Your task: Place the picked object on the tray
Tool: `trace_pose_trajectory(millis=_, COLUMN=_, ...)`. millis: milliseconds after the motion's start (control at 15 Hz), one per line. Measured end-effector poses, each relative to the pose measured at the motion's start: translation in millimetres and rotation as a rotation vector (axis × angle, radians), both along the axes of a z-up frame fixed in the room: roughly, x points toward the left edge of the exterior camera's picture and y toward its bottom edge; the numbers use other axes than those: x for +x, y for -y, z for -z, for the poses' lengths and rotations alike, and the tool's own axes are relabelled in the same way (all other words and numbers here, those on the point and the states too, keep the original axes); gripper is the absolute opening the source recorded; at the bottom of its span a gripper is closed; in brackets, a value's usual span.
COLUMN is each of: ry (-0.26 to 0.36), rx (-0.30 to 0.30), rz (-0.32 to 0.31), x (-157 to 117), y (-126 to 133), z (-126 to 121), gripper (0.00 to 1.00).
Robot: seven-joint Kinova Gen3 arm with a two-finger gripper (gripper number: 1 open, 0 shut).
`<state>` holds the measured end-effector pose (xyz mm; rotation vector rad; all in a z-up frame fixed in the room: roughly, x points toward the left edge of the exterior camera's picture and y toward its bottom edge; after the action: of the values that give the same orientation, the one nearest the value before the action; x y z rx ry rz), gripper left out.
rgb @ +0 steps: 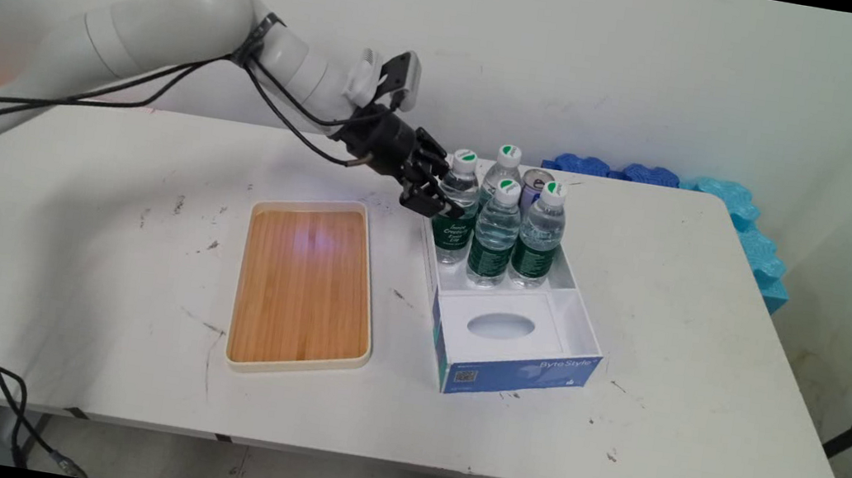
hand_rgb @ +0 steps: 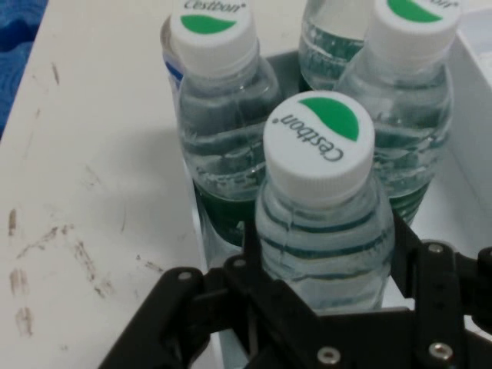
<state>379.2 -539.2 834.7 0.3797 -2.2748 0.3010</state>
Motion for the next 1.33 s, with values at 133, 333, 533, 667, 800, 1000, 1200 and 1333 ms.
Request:
trace_pose_trajectory(millis=133, ry=-0.007, rx=-0.009, rz=0.004, x=3.8, y=-3.1, z=-5.7, gripper=0.0)
trace_pose_trajectory(millis=333, ry=-0.032, rx=-0.035, rz=0.009, x=13.5, y=-11.5, z=-23.6, gripper=0.0)
trace_pose_trajectory(millis=533, ry=-0.066, rx=-0.058, rz=0.01, x=25.5, y=-24.4, z=-47.6, gripper=0.0)
trace_pose_trajectory(millis=667, ry=-0.081, rx=-0.067, rz=0.009, x=33.2, y=-32.6, z=-60.8, gripper=0.0)
trace_pose_trajectory(millis=800, ry=-0.095, rx=-0.076, rz=0.006, x=45.6, y=-45.0, z=-79.0, gripper=0.0)
trace_pose_trajectory(millis=1000, ry=-0.099, rx=-0.079, rz=0.001, x=68.9, y=-65.9, z=-100.3, gripper=0.0)
trace_pose_trajectory(millis=1200, ry=-0.088, rx=-0.071, rz=0.003, x=88.8, y=-83.9, z=-108.8, gripper=0.0)
trace_pose_trajectory(millis=1333, ry=-0.074, rx=-0.058, rz=0.008, x=103.5, y=-100.6, z=-109.3, gripper=0.0)
